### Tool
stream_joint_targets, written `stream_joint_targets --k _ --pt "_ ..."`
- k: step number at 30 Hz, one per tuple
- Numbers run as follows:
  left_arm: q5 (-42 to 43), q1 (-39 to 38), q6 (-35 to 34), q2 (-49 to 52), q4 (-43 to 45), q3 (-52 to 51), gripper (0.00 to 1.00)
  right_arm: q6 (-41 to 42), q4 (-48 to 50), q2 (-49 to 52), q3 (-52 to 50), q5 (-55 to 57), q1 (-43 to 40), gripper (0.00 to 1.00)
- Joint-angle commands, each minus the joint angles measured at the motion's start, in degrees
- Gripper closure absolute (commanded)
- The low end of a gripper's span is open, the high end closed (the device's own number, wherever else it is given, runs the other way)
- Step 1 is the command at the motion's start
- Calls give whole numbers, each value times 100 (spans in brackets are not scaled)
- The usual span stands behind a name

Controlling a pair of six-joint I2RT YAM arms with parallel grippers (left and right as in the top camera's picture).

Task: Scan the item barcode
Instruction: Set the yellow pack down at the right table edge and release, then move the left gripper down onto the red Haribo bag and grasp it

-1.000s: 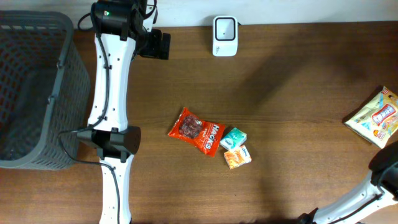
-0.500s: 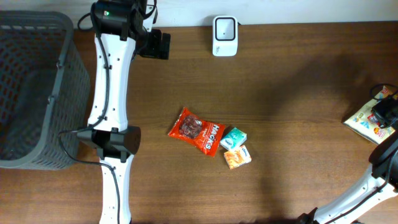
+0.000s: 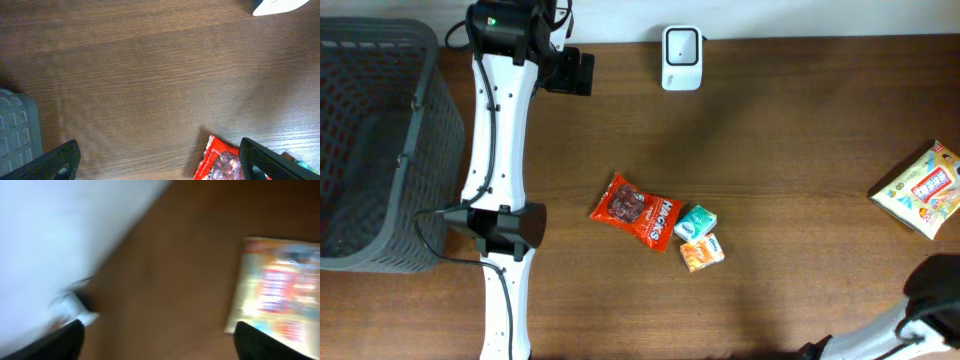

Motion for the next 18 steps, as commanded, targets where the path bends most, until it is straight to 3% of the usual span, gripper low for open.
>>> stream_joint_targets --k 1,13,18 --pt "-42 -15 -55 72 4 -22 1 -13 -238 70 -4 -1624 273 1" --pt "-39 -15 -55 72 4 -22 1 -15 -588 81 -13 -1408 890 2" --pt "1202 -28 -101 72 -13 -22 1 -15 -588 81 -13 -1410 890 2"
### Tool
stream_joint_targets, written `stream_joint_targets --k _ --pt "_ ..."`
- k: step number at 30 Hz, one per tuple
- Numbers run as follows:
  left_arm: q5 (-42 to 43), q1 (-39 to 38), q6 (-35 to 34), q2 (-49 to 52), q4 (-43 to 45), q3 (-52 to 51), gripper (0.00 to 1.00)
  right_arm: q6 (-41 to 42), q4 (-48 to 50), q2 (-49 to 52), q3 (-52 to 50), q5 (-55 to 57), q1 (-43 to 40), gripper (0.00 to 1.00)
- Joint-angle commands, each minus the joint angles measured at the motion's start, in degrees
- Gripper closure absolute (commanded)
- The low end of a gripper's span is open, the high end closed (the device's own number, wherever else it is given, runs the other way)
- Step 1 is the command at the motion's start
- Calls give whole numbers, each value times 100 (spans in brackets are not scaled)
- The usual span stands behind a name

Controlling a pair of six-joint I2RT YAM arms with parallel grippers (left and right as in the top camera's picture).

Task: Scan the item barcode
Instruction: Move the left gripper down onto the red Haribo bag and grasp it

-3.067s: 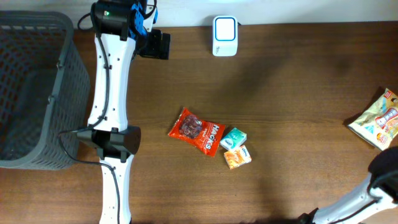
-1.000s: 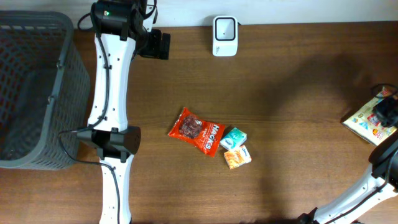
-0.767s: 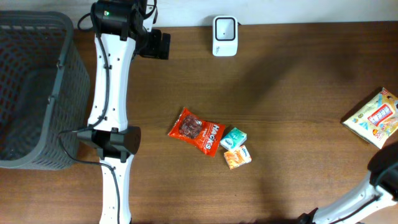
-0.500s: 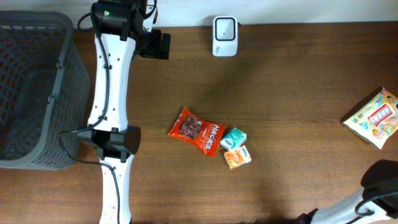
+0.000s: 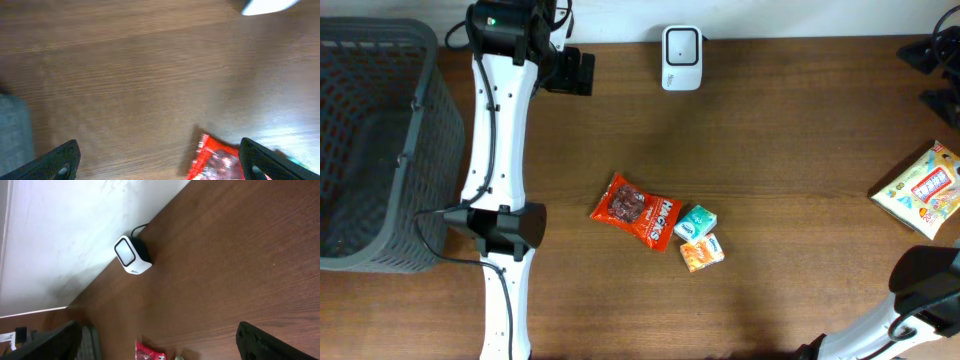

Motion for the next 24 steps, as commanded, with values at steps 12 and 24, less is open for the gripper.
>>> stream_joint_targets --k 12,24 --pt "1797 -728 -96 151 -11 -1239 1 -22 0 4 -26 -109 20 2" --pt "1373 -822 -389 -935 -11 -1989 1 -22 2 13 -26 -109 20 2"
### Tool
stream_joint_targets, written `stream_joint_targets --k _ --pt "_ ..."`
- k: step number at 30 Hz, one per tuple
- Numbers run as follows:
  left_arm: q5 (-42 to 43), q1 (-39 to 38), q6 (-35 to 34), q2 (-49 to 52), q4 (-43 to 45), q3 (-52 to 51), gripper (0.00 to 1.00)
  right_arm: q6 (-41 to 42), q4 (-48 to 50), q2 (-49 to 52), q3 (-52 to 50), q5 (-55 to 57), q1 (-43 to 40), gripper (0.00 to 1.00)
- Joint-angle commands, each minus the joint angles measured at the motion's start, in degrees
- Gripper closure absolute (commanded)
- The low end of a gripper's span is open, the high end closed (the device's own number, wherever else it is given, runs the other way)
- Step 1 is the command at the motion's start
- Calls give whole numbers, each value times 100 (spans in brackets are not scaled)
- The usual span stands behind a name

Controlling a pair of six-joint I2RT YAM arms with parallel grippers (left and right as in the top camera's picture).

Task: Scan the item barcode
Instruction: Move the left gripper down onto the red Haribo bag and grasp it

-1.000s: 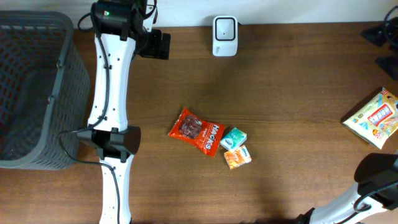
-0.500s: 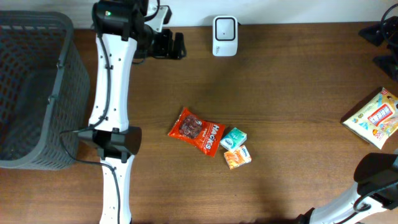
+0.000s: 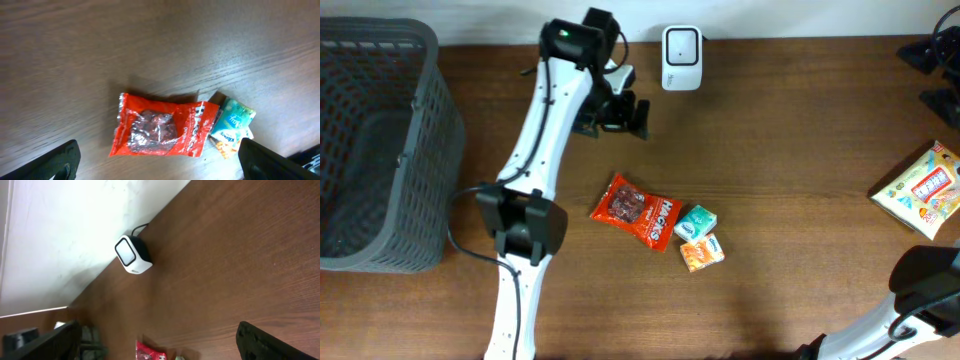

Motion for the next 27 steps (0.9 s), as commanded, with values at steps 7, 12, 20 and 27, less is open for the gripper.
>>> stream_joint_targets --k 7,12,20,27 --pt "-907 -284 -1143 -2601 61 -2382 1 -22 7 11 -24 -90 20 2" --pt "-758 -286 -1945 -3016 1193 -3912 1 -22 7 11 -24 -90 20 2" --pt "713 -284 -2570 -3014 3740 -5995 1 -22 7 11 -24 -90 20 2" --pt "-208 -297 -4168 -3014 4205 -6752 15 -22 22 11 -24 -92 20 1"
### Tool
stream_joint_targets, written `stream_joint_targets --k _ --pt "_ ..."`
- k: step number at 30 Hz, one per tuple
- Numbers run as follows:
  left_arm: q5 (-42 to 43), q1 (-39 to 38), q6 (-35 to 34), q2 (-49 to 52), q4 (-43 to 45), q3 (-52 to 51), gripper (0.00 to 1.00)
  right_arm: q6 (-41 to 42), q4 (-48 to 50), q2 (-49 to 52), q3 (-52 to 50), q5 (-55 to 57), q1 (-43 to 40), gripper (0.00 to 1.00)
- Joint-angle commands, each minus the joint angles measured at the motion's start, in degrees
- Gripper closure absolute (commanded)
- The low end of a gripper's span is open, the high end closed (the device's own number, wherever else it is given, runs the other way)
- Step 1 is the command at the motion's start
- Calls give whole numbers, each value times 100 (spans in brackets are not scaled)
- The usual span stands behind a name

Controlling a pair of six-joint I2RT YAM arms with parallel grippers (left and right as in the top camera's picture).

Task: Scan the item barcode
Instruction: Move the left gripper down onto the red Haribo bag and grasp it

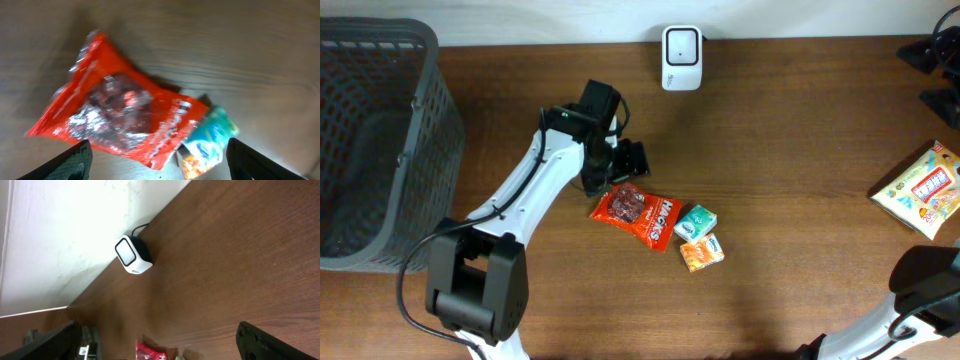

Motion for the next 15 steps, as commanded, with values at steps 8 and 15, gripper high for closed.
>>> stream_joint_targets --k 8,15 --pt "-756 -144 -2280 0 612 -1362 6 -20 22 9 -24 -87 20 2" --pt "-734 -153 -2312 0 713 -1668 1 -20 22 9 -24 -87 20 2"
